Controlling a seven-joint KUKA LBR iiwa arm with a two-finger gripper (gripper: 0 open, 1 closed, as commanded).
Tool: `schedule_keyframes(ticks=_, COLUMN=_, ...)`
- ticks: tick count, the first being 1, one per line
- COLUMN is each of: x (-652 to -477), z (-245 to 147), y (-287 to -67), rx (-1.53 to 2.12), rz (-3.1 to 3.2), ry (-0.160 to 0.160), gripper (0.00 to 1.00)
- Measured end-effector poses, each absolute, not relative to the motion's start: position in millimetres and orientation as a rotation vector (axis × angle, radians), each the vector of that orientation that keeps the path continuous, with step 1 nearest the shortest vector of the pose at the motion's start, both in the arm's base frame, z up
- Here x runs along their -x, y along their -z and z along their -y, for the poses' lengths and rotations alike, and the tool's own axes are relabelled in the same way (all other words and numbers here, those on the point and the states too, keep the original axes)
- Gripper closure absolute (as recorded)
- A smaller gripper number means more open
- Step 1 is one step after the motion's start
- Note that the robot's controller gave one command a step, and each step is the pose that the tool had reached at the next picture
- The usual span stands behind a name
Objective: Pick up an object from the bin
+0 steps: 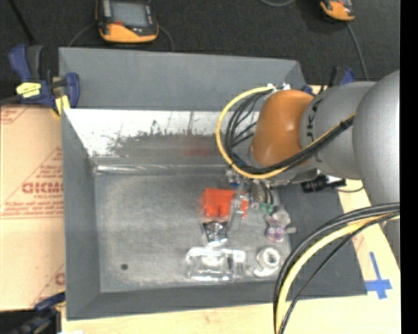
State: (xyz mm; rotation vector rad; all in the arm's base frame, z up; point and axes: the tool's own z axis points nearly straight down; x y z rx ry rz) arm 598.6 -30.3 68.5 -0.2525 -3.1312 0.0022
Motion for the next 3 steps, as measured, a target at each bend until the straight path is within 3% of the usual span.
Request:
schedule_keyframes(ticks=1, x=-600.7, z=30, y=-72, rx=0.249, rz=3.138, ry=-0.001, gripper=1.0)
schedule_keyframes(ticks=2, x=-602.5, z=31, y=-77, rx=0.246, rz=3.14, ry=-0.002, gripper=1.0)
schedule_keyframes(ticks=3, x=-605.4, z=32, y=-203, rx=0.24, rz=3.146, ry=0.0, gripper=1.0)
